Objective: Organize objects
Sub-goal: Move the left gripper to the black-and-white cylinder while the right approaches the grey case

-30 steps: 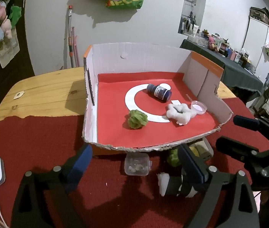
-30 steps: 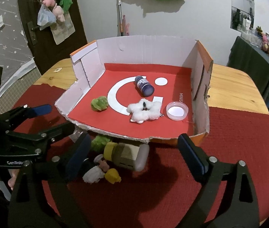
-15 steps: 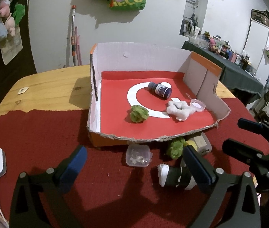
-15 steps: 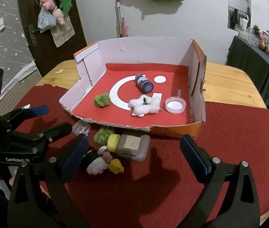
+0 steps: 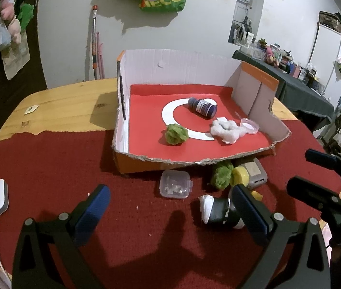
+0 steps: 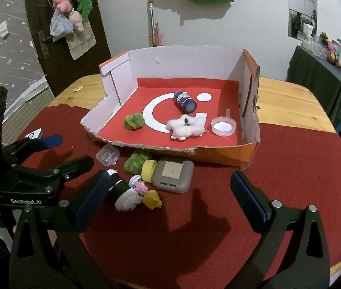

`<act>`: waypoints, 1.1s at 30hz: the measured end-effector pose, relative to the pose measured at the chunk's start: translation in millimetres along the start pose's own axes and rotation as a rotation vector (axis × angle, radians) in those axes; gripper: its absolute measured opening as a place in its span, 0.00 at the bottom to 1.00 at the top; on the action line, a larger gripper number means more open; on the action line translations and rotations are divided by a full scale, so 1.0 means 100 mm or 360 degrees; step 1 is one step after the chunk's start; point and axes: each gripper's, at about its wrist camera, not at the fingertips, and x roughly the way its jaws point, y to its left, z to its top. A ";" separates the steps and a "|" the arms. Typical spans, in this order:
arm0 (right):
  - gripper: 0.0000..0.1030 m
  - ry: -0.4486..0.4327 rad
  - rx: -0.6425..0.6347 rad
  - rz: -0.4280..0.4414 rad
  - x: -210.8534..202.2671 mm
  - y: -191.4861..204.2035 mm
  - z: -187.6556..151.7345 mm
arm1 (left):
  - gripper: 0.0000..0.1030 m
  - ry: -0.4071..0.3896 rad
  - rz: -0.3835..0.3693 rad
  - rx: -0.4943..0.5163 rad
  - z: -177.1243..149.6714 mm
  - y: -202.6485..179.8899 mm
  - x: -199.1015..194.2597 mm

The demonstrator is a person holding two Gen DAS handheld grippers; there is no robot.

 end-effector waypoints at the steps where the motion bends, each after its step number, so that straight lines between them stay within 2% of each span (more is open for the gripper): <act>1: 0.99 0.0000 0.0000 -0.0001 0.00 0.00 -0.01 | 1.00 0.0001 0.0000 -0.0002 -0.01 0.00 0.00; 19: 0.99 0.0046 -0.0002 -0.0001 -0.04 0.07 -0.22 | 1.00 0.0042 0.0001 0.0003 -0.18 -0.03 0.00; 33: 0.99 0.0091 0.0032 -0.0033 0.04 -0.03 -0.31 | 1.00 0.0102 -0.0048 0.0070 -0.30 -0.20 0.06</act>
